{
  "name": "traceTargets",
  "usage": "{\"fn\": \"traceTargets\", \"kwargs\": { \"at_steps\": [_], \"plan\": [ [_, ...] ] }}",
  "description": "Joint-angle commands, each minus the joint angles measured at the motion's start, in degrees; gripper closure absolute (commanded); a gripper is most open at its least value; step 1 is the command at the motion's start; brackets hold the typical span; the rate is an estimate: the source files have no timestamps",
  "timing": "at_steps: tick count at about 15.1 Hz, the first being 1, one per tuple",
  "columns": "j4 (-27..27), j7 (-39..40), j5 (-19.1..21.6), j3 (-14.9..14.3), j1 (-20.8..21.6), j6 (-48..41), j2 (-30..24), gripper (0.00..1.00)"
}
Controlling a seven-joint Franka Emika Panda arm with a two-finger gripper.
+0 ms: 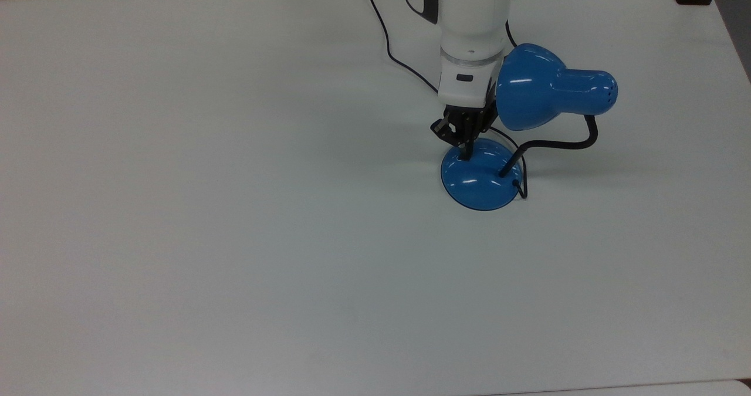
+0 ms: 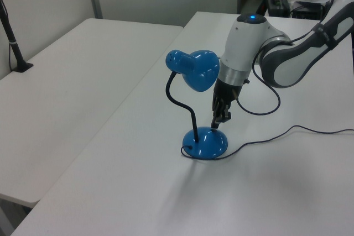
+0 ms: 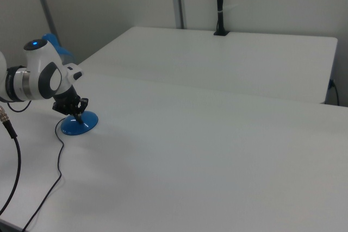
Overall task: Turn on the lamp
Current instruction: 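Lower the gripper onto the switch on the lamp base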
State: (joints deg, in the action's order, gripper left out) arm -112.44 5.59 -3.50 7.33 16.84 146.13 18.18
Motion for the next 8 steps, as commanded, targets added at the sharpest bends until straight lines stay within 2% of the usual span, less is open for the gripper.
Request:
{"fn": "traceTargets", "kwargs": {
  "at_steps": [1,8],
  "plan": [
    [-0.58,1.88,1.21,1.1,-0.41,4.59,0.89,1.0],
    [-0.41,1.88,1.21,1.28,-0.58,5.66,1.42,1.0]
  ]
}}
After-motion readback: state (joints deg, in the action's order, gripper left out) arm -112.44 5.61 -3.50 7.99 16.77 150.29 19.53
